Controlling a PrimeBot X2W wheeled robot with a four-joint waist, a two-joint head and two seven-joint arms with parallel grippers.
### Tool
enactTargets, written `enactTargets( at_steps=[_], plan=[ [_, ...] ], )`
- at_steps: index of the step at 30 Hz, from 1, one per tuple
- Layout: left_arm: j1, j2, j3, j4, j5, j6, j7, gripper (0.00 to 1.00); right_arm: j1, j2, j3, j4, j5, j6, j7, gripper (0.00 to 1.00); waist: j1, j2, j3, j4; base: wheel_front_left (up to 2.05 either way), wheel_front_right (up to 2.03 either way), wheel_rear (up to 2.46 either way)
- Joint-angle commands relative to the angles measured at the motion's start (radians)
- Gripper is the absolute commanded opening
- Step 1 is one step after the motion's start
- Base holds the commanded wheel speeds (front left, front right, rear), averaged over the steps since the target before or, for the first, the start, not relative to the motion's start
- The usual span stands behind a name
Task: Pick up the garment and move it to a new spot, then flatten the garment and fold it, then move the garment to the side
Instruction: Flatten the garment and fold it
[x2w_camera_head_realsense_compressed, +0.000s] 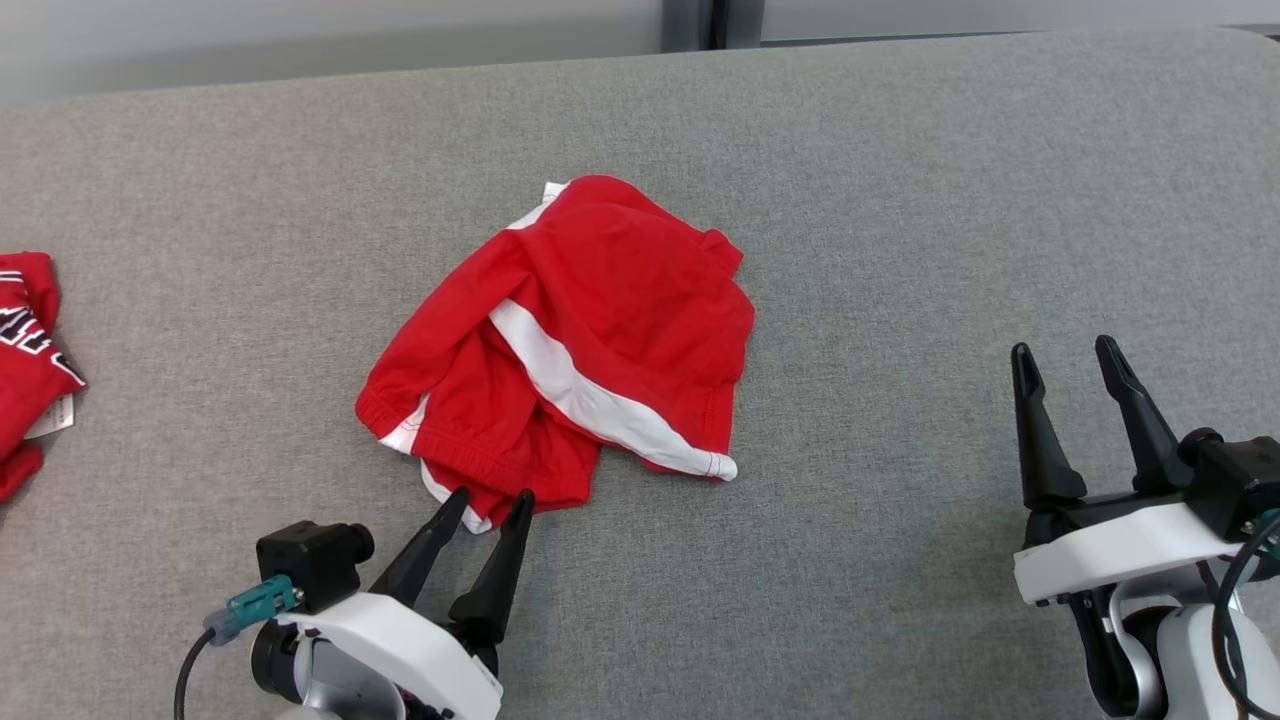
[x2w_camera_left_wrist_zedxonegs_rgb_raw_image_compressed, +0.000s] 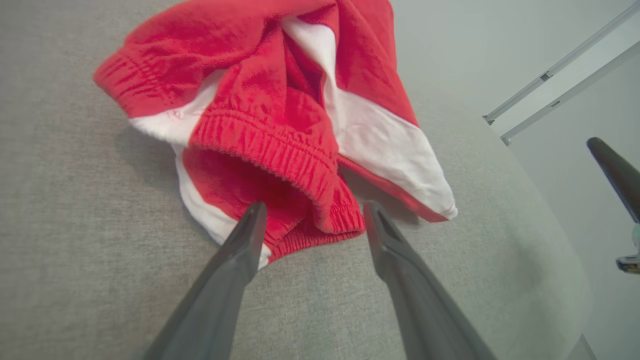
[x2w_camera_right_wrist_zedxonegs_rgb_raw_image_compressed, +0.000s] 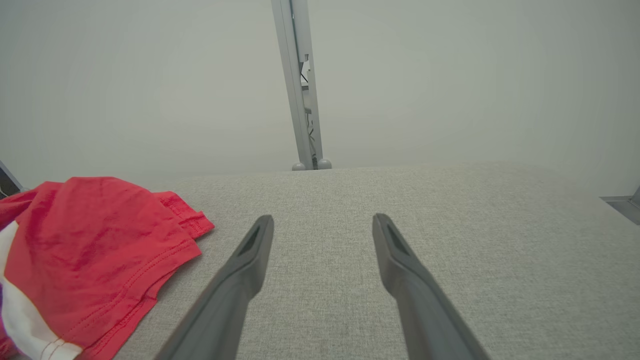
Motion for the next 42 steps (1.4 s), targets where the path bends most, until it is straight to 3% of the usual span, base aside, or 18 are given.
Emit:
enactTargets(
  at_steps=[1,6,8,14,20,22,31,37,42],
  plan=[
    [-0.022,0.003,0.0,0.019,-0.002,-0.016,0.002,1.0,-0.014,-0.007,0.004,0.007,0.005,0.002,-0.009,1.0,0.0,0.0,0.009,-0.008,0.0,0.0,0.0],
    [-0.059,-0.005,0.01,0.057,-0.011,-0.048,-0.026,0.97,-0.021,-0.007,0.002,0.013,0.011,0.002,-0.016,1.0,0.0,0.0,0.018,-0.02,0.0,0.0,0.0],
    [-0.074,0.001,0.014,0.065,-0.002,-0.06,-0.042,0.0,-0.02,-0.007,-0.001,0.016,0.012,0.002,-0.019,1.0,0.0,0.0,0.02,-0.022,0.0,0.0,0.0],
    [-0.082,0.042,0.006,0.062,0.032,-0.066,-0.045,0.0,-0.011,-0.007,-0.008,0.016,0.015,0.002,-0.022,1.0,0.0,0.0,0.02,-0.02,0.0,0.0,0.0],
    [-0.04,0.133,-0.023,-0.042,0.087,-0.061,0.014,0.0,-0.003,-0.007,-0.027,0.018,0.018,0.002,-0.023,1.0,0.0,0.0,0.018,0.008,0.0,0.0,0.0],
    [-0.035,0.191,-0.021,-0.114,0.114,-0.055,0.052,0.0,-0.004,-0.007,-0.033,0.012,0.016,0.002,-0.017,1.0,0.0,0.0,0.017,0.028,0.0,0.0,0.0],
    [-0.084,0.34,0.047,-0.339,0.218,-0.001,0.112,0.0,-0.013,-0.007,-0.036,0.003,0.01,0.002,-0.003,1.0,0.0,0.0,0.016,0.063,0.0,0.0,0.0],
    [-0.047,0.376,-0.003,-0.423,0.288,0.008,0.157,0.0,-0.003,-0.007,-0.049,0.001,0.014,0.002,-0.004,1.0,0.0,0.0,0.02,0.074,0.0,0.0,0.0],
    [-0.001,0.336,-0.126,-0.376,0.301,-0.026,0.19,0.0,-0.007,-0.007,-0.058,-0.007,0.006,0.002,0.005,1.0,0.0,0.0,0.028,0.09,0.0,0.0,0.0]
  ],
)
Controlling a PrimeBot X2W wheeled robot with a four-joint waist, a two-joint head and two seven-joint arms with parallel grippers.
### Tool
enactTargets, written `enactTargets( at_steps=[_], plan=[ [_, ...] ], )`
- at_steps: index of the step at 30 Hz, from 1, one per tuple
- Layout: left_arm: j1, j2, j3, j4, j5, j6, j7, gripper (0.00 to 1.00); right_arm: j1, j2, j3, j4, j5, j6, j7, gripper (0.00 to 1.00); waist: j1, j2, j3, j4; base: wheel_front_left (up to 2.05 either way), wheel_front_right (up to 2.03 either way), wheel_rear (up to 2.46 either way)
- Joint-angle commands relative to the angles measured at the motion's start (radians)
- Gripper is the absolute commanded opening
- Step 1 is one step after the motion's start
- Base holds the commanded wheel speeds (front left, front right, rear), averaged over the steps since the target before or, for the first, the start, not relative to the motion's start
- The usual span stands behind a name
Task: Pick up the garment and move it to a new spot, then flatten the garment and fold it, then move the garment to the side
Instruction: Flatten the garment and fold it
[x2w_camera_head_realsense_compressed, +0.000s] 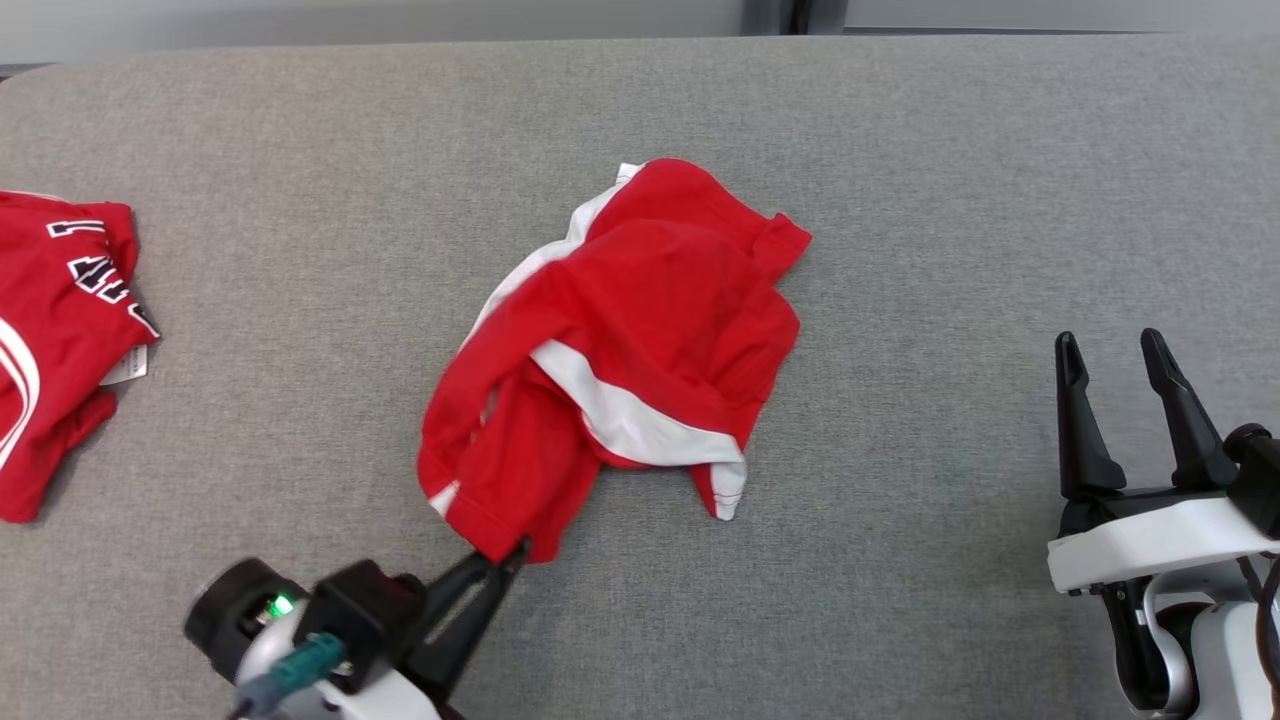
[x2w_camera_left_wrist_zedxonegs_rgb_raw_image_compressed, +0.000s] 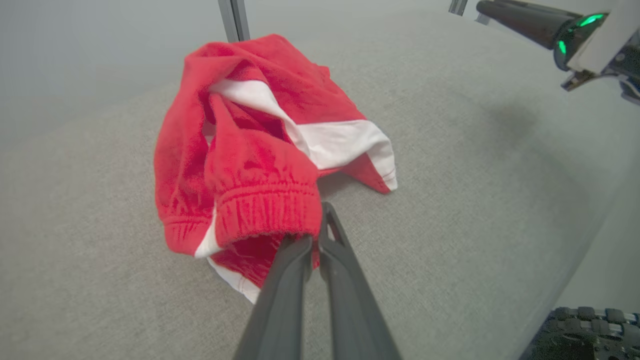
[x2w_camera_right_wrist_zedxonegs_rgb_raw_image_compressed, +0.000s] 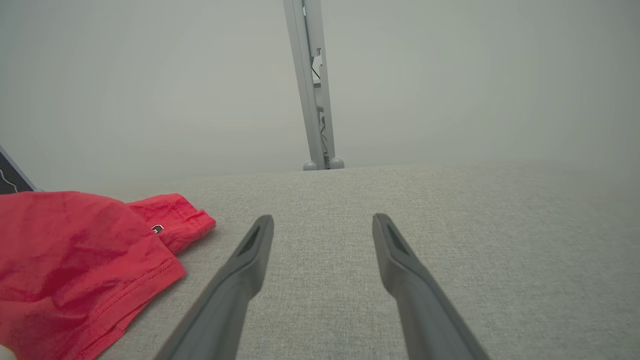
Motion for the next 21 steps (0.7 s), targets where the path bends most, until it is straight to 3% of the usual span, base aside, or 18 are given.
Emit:
enactTargets(
  at_steps=[1,10,18,19,20,21],
  plan=[
    [0.003,-0.012,-0.014,0.022,0.009,-0.01,-0.005,0.0,-0.007,-0.007,-0.004,-0.005,-0.003,0.002,0.006,1.0,0.0,0.0,0.001,0.007,0.0,0.0,0.0],
    [-0.034,-0.127,-0.147,0.263,0.024,-0.086,-0.048,0.0,-0.023,-0.007,0.01,-0.02,-0.012,0.002,0.023,1.0,0.0,0.0,0.007,0.02,0.0,0.0,0.0],
    [-0.077,-0.202,-0.15,0.409,0.028,-0.08,-0.125,0.0,-0.024,-0.007,0.007,-0.021,-0.006,0.002,0.023,1.0,0.0,0.0,0.017,0.011,0.0,0.0,0.0],
    [-0.082,-0.21,-0.147,0.42,0.027,-0.077,-0.133,0.19,-0.023,-0.007,0.006,-0.021,-0.006,0.002,0.022,1.0,0.0,0.0,0.017,0.01,0.0,0.0,0.0],
    [-0.085,-0.219,-0.145,0.427,0.024,-0.073,-0.141,1.0,-0.022,-0.007,0.005,-0.02,-0.006,0.002,0.022,1.0,0.0,0.0,0.017,0.009,0.0,0.0,0.0],
    [-0.088,-0.225,-0.148,0.429,0.023,-0.072,-0.142,1.0,-0.021,-0.007,0.005,-0.019,-0.006,0.002,0.021,1.0,0.0,0.0,0.015,0.007,0.0,0.0,0.0]
  ],
)
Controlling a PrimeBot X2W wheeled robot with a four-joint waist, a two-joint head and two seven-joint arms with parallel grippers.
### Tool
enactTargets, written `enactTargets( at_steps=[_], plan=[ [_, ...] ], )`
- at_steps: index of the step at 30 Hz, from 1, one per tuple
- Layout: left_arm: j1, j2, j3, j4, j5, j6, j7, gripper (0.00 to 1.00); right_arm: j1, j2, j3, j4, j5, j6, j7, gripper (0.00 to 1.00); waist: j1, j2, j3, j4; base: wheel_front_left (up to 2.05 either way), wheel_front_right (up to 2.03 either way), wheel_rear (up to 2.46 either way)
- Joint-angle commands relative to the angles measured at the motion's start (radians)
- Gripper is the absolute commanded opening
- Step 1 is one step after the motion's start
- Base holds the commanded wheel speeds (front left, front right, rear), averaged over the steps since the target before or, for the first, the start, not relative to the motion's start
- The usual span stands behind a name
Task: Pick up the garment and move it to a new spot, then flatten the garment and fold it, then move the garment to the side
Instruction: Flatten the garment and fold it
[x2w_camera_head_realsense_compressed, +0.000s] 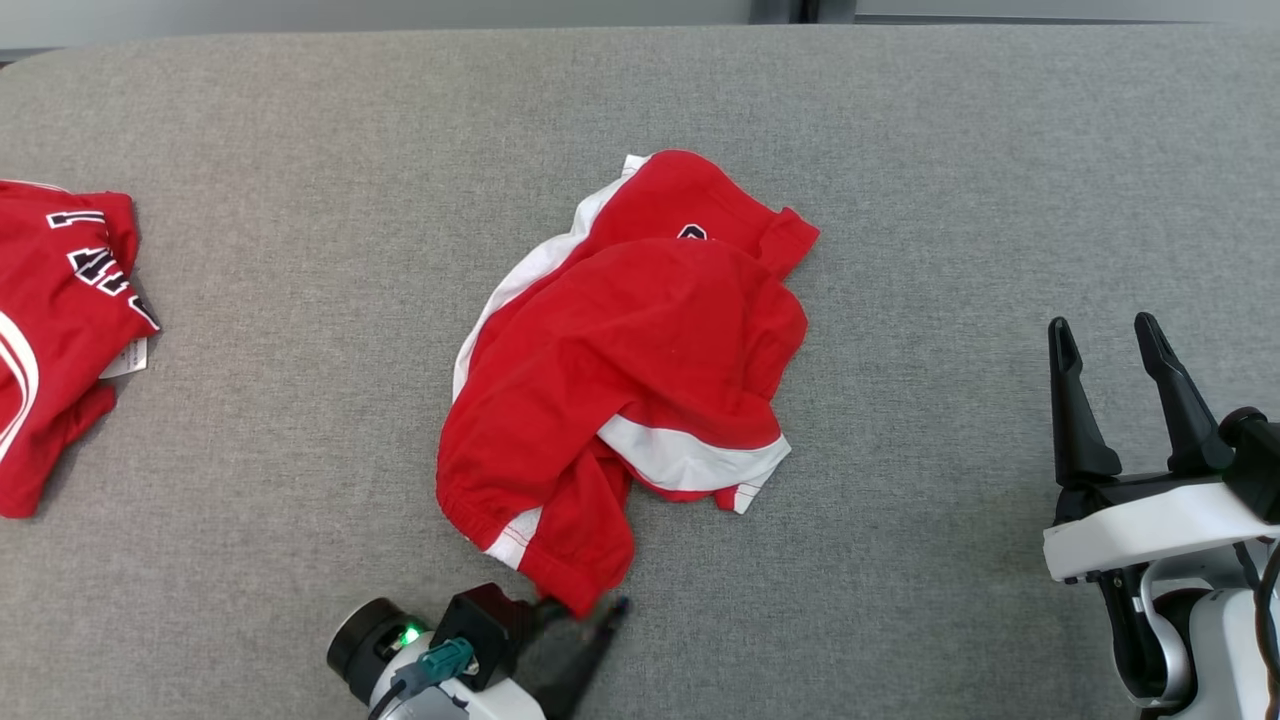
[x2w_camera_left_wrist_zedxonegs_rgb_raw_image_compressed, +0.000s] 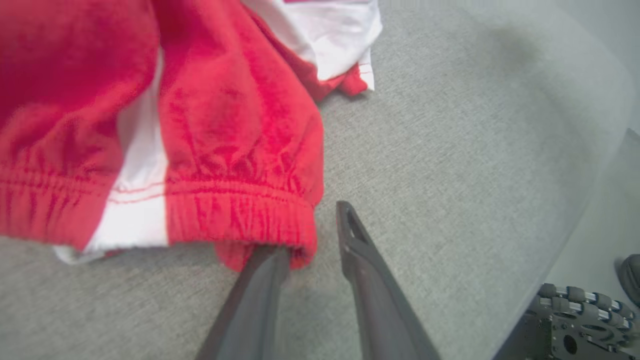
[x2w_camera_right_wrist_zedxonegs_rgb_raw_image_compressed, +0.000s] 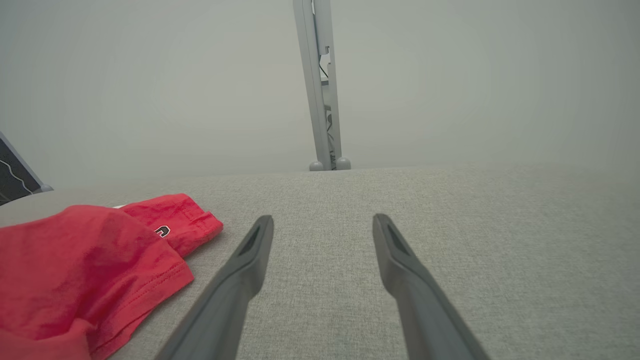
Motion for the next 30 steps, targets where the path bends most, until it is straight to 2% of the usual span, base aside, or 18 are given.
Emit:
enactTargets(
  at_steps=[1,6,17,23,30],
  plan=[
    [-0.016,-0.003,0.002,0.001,-0.008,0.005,-0.007,1.0,-0.002,-0.007,-0.003,-0.001,0.002,0.002,-0.004,1.0,0.0,0.0,-0.003,-0.003,0.0,0.0,0.0],
    [-0.001,0.0,0.001,-0.019,-0.021,0.012,0.015,1.0,0.006,-0.007,-0.006,0.001,0.003,0.002,-0.007,1.0,0.0,0.0,-0.019,-0.008,0.0,0.0,0.0],
    [0.095,0.066,0.079,-0.005,-0.082,0.084,0.018,1.0,0.04,-0.007,-0.02,0.012,0.002,0.002,-0.008,1.0,0.0,0.0,-0.068,0.013,0.0,0.0,0.0],
    [0.123,0.076,0.174,0.017,-0.128,0.133,-0.069,1.0,0.048,-0.007,-0.024,0.003,-0.002,0.002,-0.001,1.0,0.0,0.0,-0.093,0.028,0.0,0.0,0.0],
    [0.074,0.071,0.311,-0.023,-0.17,0.174,-0.204,1.0,0.06,-0.007,-0.033,-0.012,-0.007,0.002,0.01,1.0,0.0,0.0,-0.112,0.031,0.0,0.0,0.0]
  ],
)
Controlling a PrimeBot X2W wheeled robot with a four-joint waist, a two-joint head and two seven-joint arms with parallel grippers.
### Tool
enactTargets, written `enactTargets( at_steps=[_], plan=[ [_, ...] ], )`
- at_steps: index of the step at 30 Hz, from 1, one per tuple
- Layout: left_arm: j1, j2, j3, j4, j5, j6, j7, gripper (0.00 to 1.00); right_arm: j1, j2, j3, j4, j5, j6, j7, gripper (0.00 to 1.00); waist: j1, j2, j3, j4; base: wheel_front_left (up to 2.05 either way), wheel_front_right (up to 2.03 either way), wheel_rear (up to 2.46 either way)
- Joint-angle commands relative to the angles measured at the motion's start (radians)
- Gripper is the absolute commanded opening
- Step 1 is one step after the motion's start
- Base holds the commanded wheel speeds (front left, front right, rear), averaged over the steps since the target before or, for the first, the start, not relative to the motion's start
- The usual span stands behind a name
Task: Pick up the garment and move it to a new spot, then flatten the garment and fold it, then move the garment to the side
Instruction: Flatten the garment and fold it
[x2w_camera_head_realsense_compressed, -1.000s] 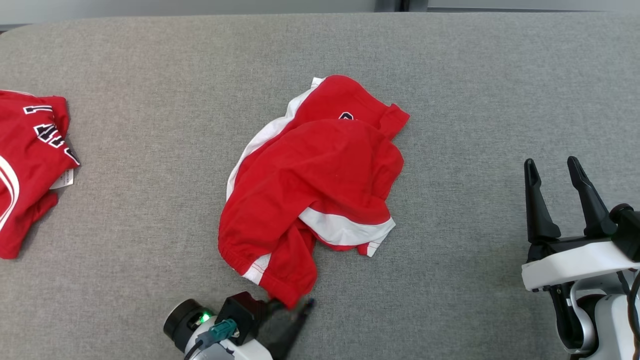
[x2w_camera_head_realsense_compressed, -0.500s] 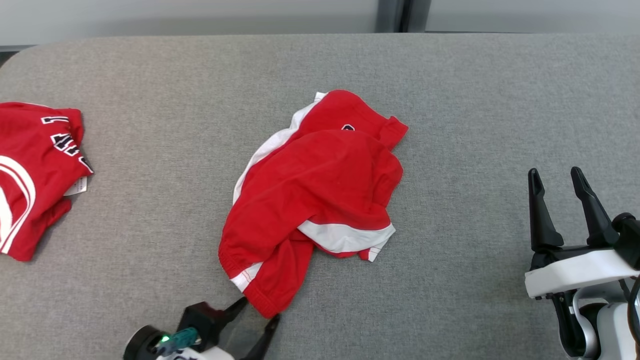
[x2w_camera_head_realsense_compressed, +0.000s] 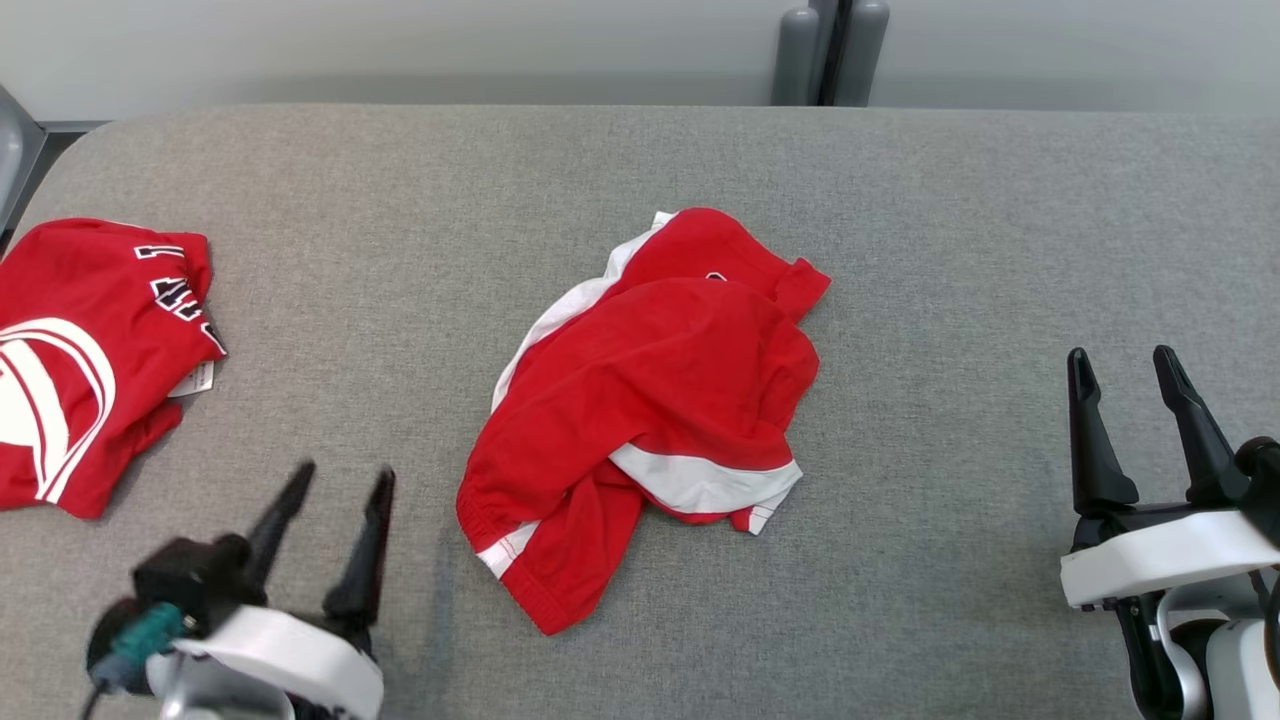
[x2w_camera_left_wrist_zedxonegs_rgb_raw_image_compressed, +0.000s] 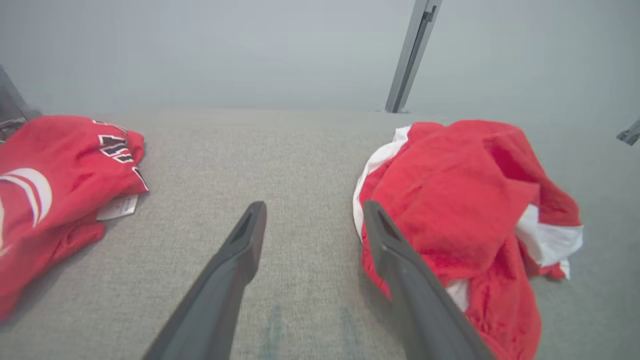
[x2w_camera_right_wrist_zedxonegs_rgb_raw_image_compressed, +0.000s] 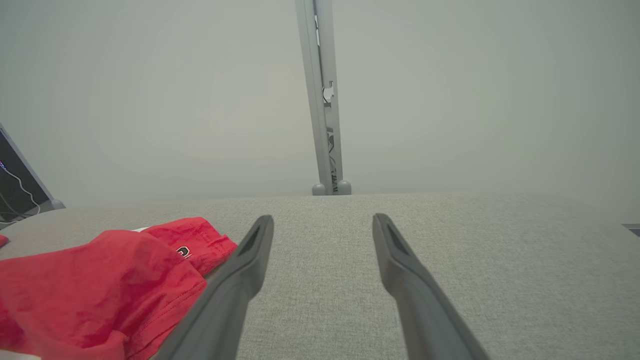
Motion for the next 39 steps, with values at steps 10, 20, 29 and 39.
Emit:
enactTargets(
  at_steps=[10,20,29,39],
  plan=[
    [-0.111,-0.026,0.112,-0.089,-0.002,0.046,-0.117,1.0,0.02,-0.007,-0.015,-0.029,-0.013,0.002,0.021,1.0,0.0,0.0,-0.008,-0.023,0.0,0.0,0.0],
    [-0.124,-0.026,0.096,-0.074,0.022,0.05,-0.121,1.0,0.022,-0.007,-0.007,-0.05,-0.016,0.002,0.036,1.0,0.0,0.0,-0.008,-0.051,0.0,0.0,0.0],
    [-0.137,-0.026,0.092,-0.069,0.021,0.053,-0.123,1.0,0.017,-0.007,-0.003,-0.054,-0.018,0.002,0.035,1.0,0.0,0.0,0.001,-0.048,0.0,0.0,0.0],
    [-0.167,-0.028,0.089,-0.066,0.025,0.052,-0.123,1.0,0.007,-0.008,0.245,0.012,-0.013,0.002,0.082,1.0,0.0,0.0,0.03,-0.024,0.0,0.0,0.0]
  ],
)
